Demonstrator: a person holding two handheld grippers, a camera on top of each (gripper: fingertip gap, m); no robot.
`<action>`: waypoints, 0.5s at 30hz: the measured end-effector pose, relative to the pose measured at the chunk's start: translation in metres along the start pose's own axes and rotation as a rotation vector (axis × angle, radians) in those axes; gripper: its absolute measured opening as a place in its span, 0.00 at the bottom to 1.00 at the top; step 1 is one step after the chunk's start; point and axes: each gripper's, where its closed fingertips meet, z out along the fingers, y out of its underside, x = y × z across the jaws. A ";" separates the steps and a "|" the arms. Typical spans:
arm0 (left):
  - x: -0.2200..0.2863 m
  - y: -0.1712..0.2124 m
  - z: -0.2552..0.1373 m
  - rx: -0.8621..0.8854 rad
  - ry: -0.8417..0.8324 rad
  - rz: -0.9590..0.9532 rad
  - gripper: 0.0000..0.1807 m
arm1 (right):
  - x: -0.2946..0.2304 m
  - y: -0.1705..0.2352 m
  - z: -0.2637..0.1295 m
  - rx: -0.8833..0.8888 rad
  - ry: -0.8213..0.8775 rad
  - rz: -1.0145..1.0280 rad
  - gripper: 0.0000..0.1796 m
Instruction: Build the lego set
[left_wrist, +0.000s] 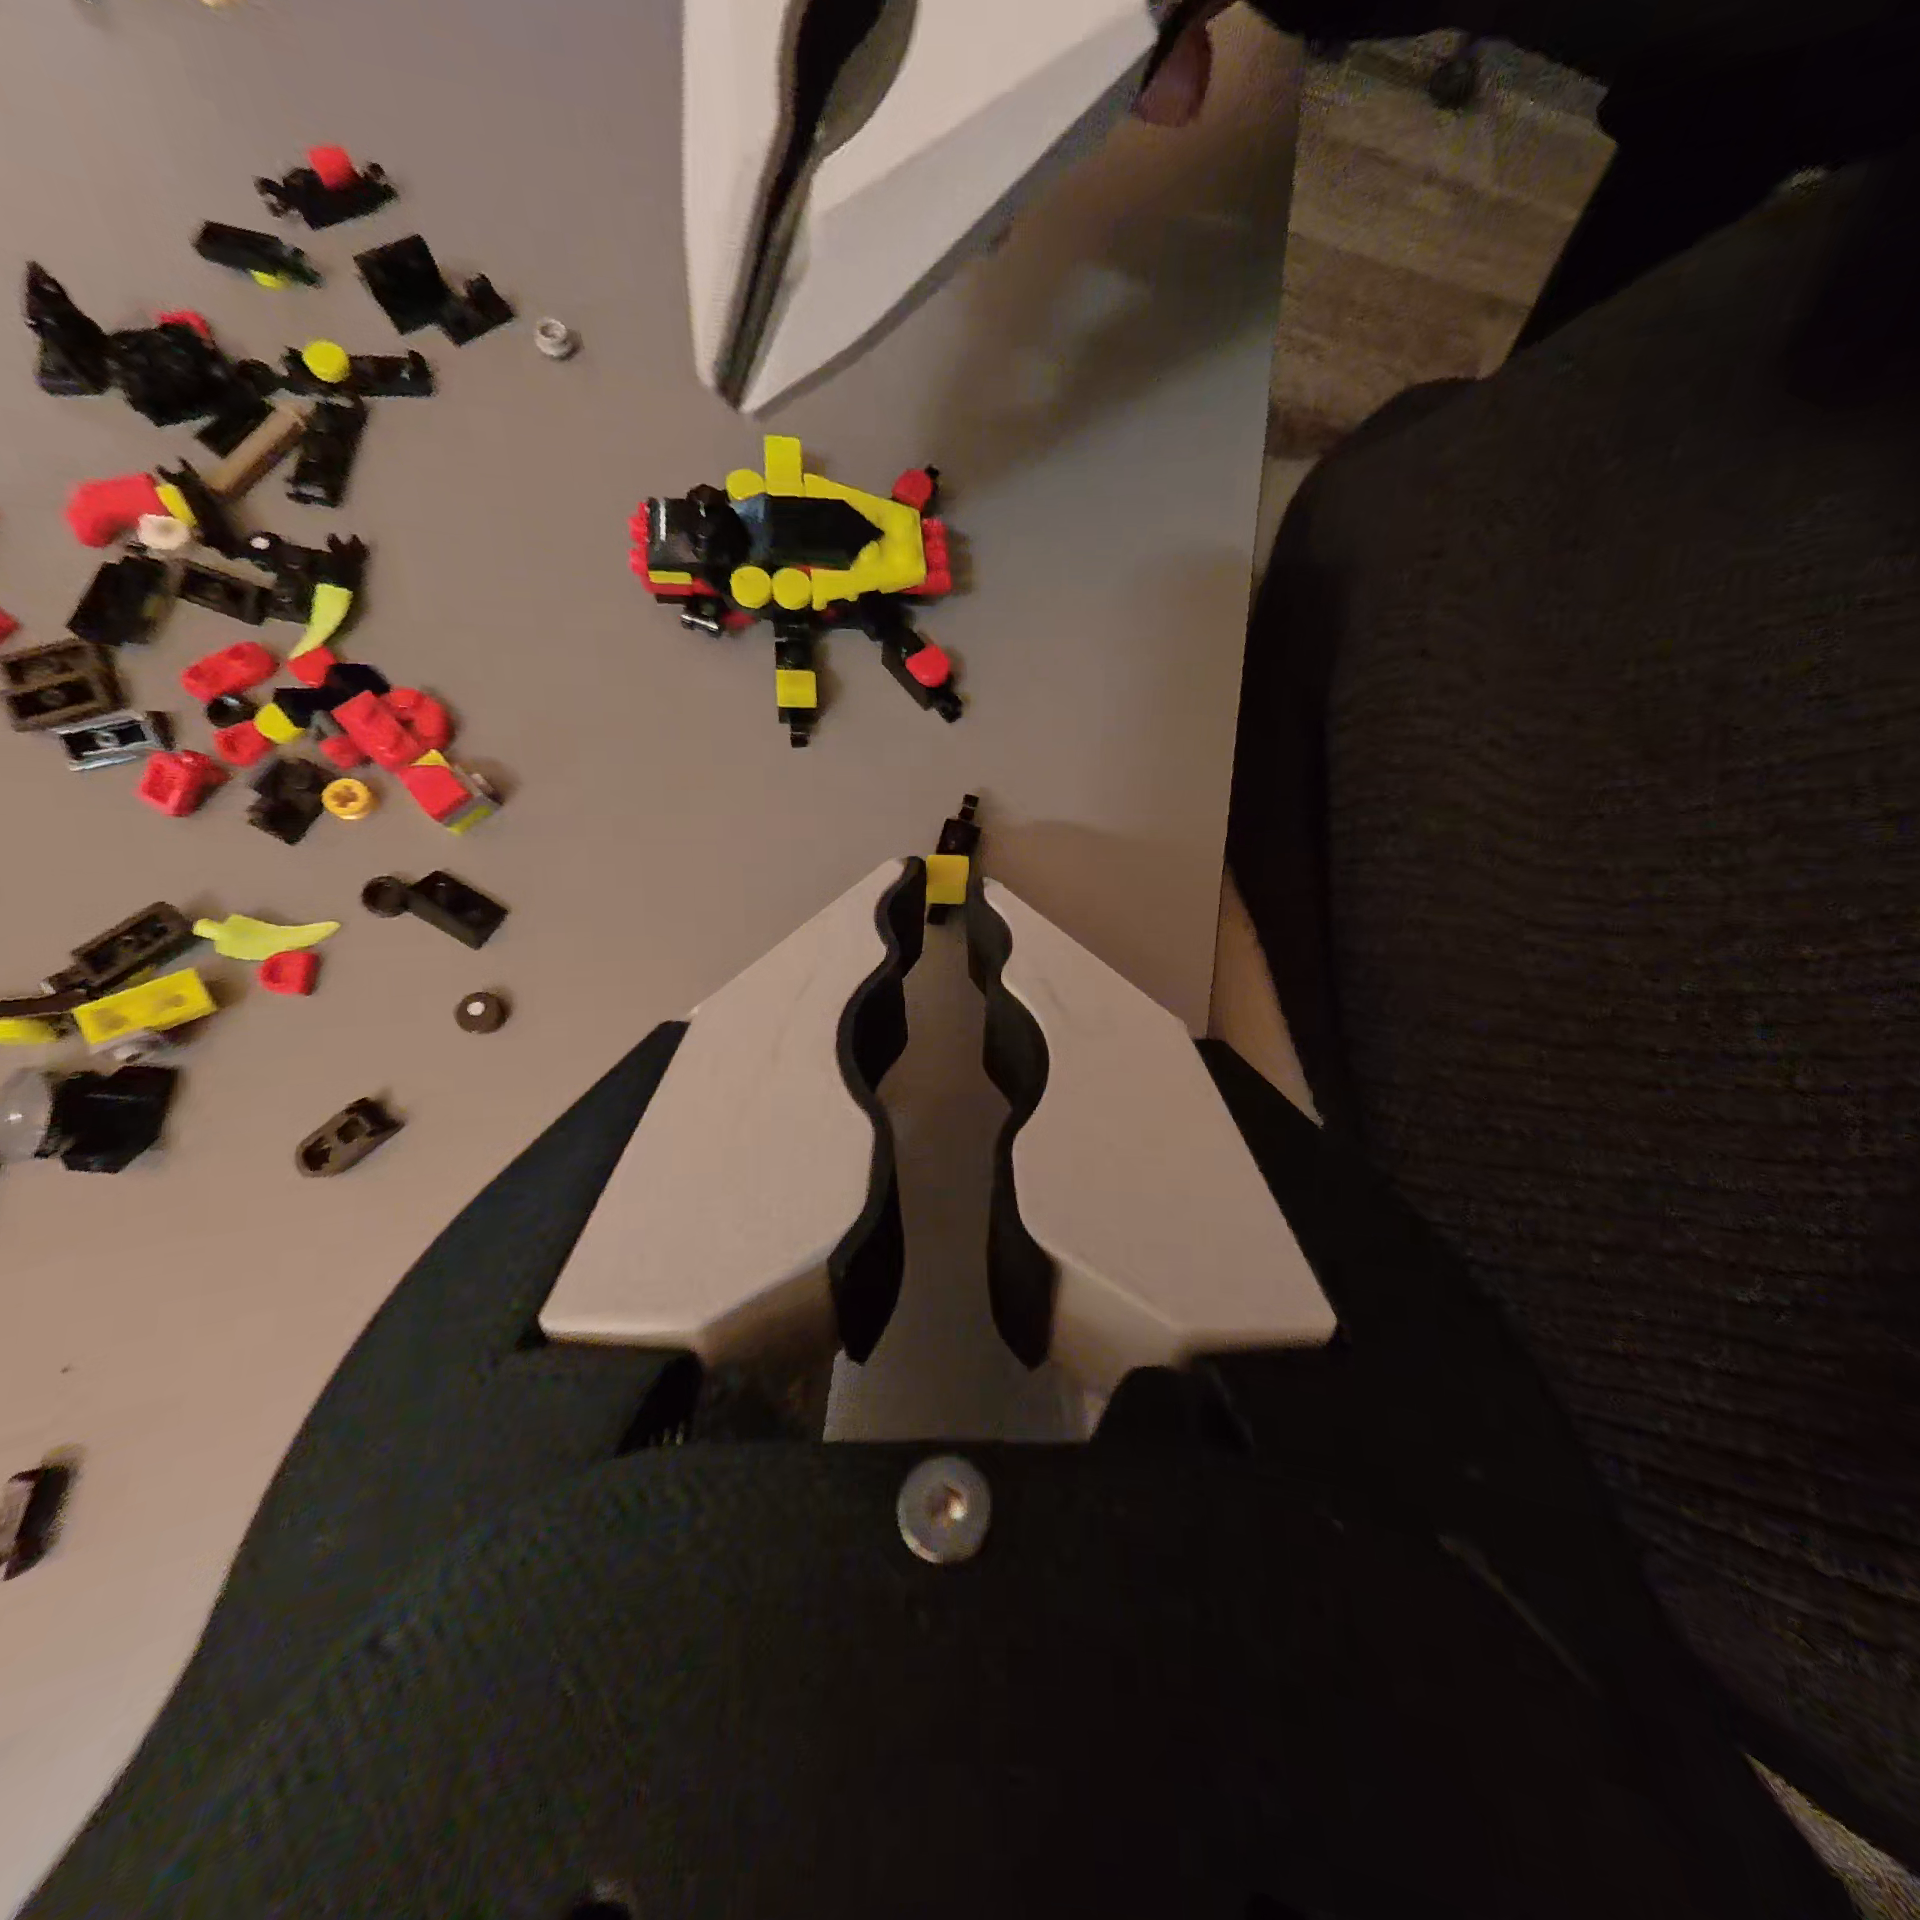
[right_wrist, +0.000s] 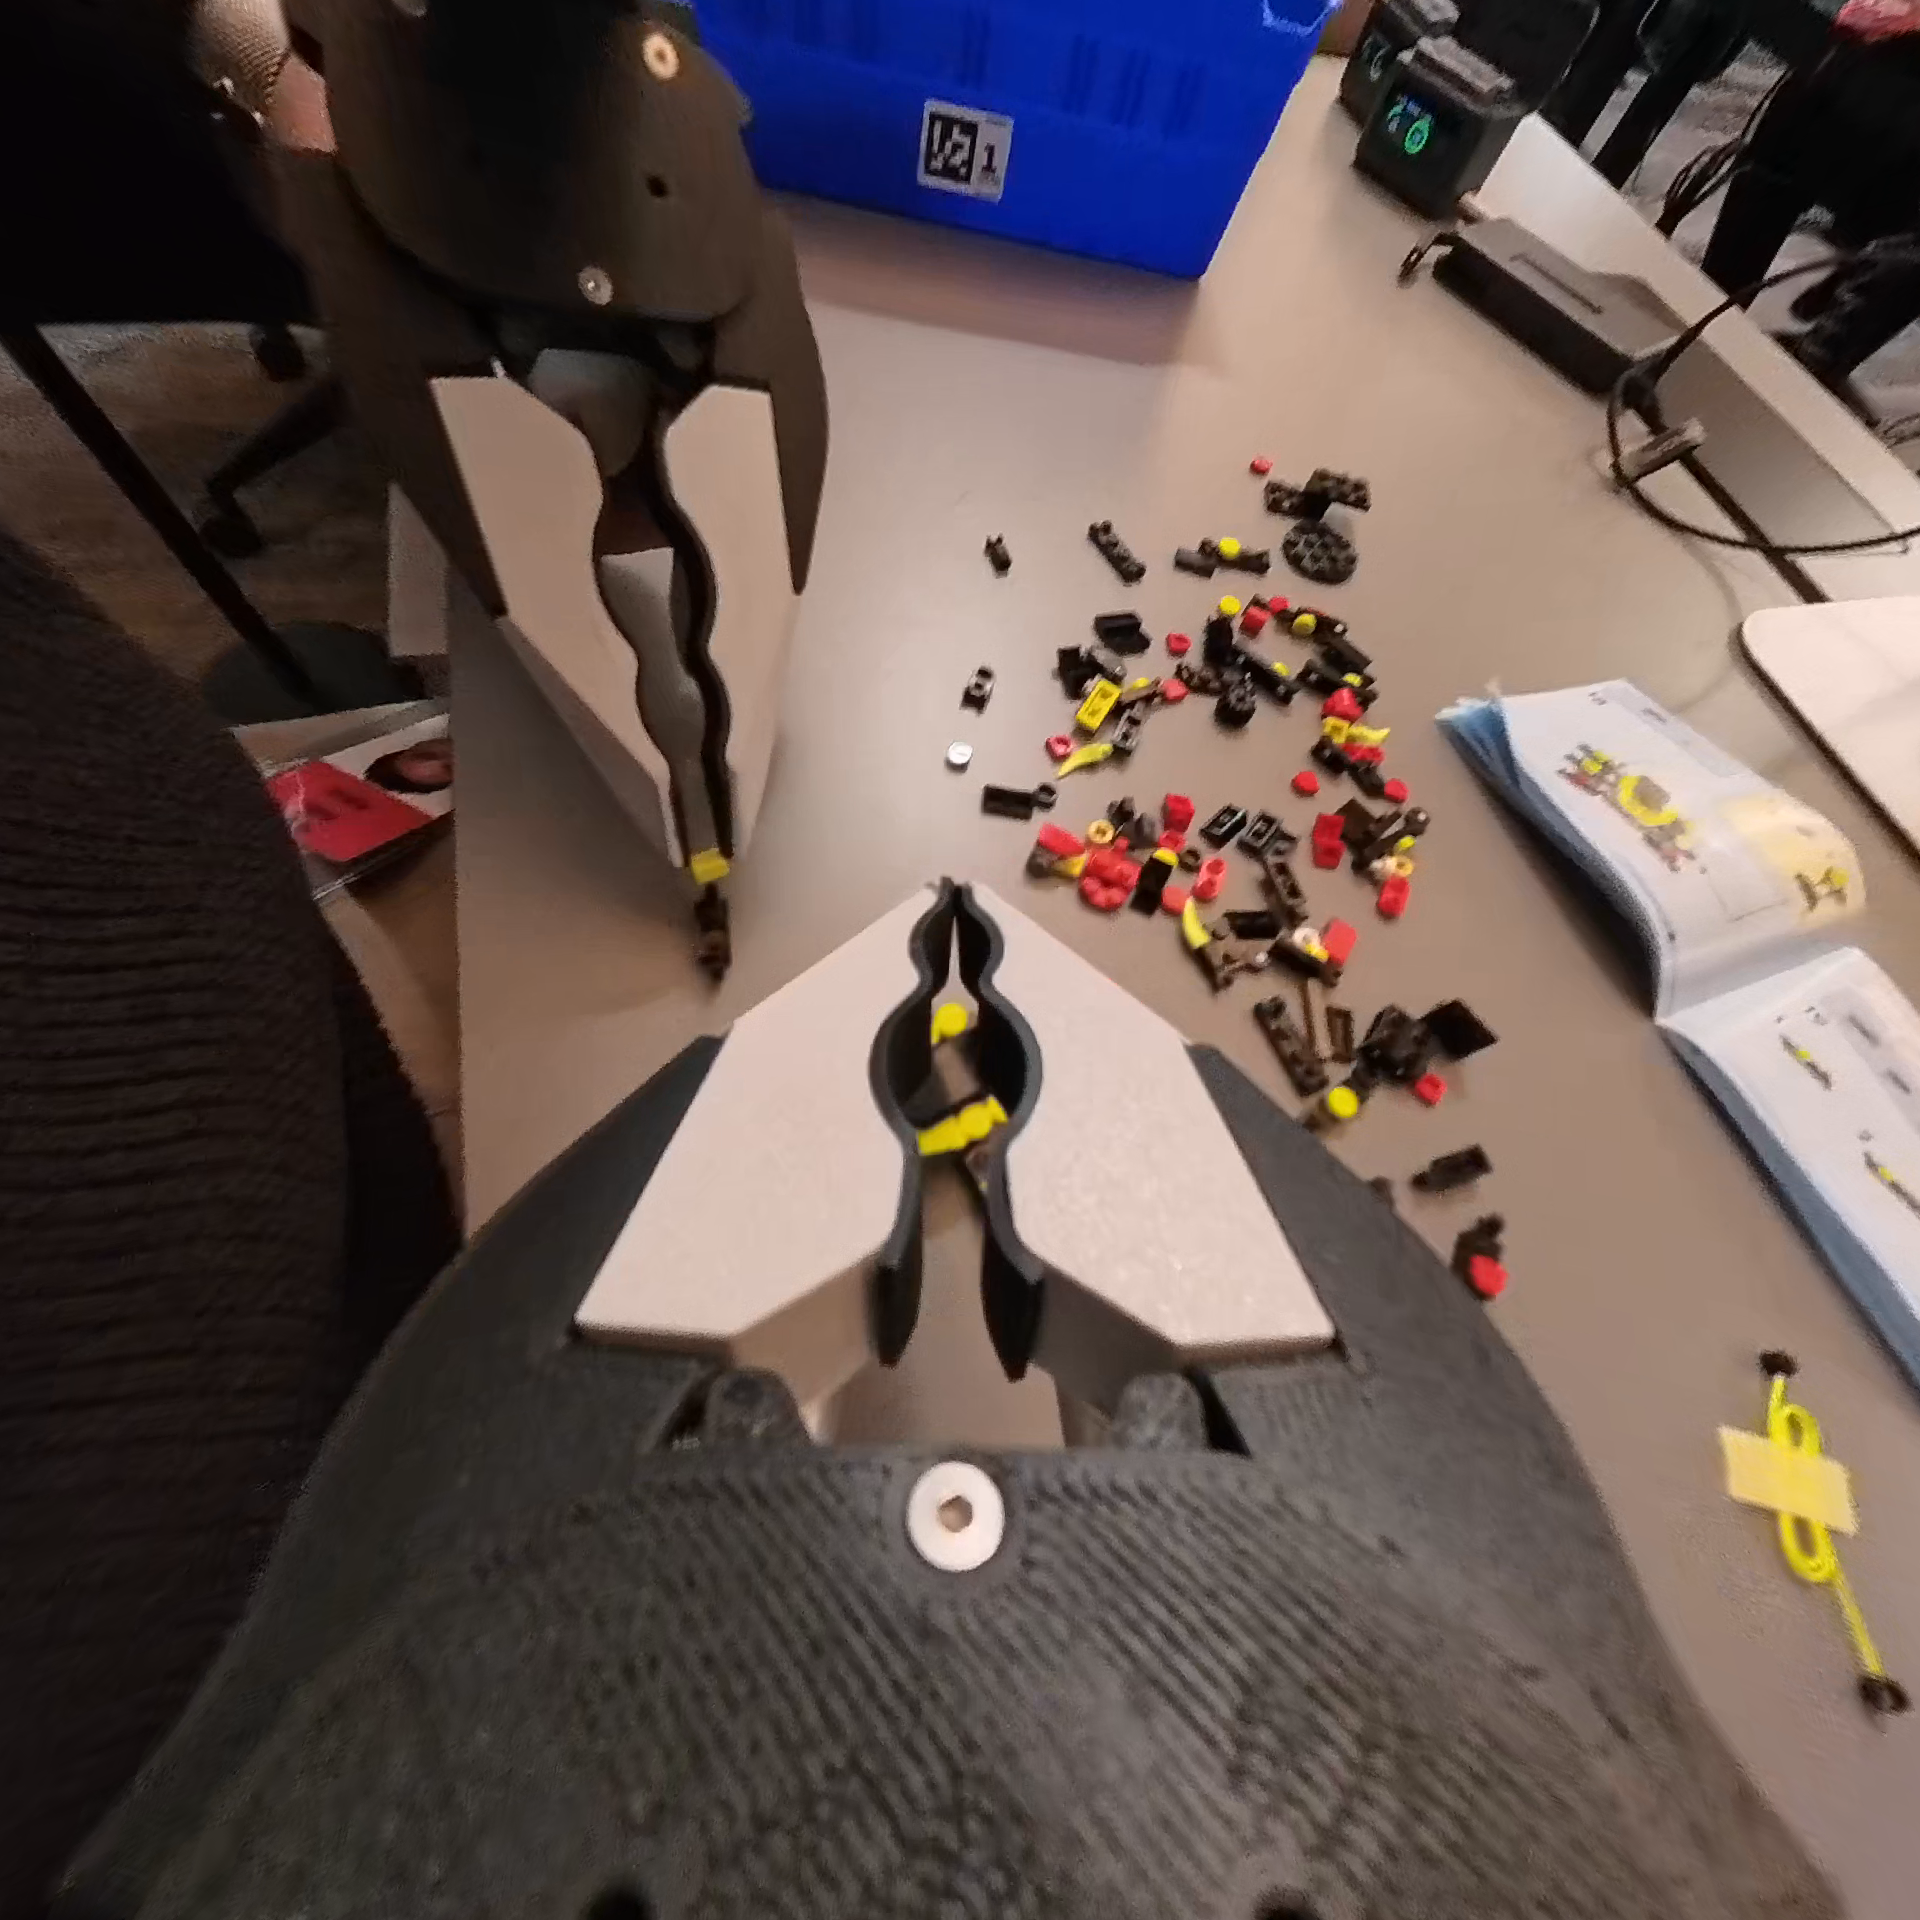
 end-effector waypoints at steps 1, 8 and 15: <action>0.001 0.000 0.002 -0.004 0.006 -0.003 0.03 | -0.004 0.004 -0.003 -0.008 -0.005 0.011 0.00; -0.003 0.000 0.006 -0.012 -0.010 0.007 0.03 | -0.015 0.008 -0.007 -0.001 -0.050 0.052 0.00; -0.028 -0.012 -0.022 0.144 -0.042 -0.117 0.03 | -0.013 0.012 -0.007 -0.007 -0.071 0.073 0.00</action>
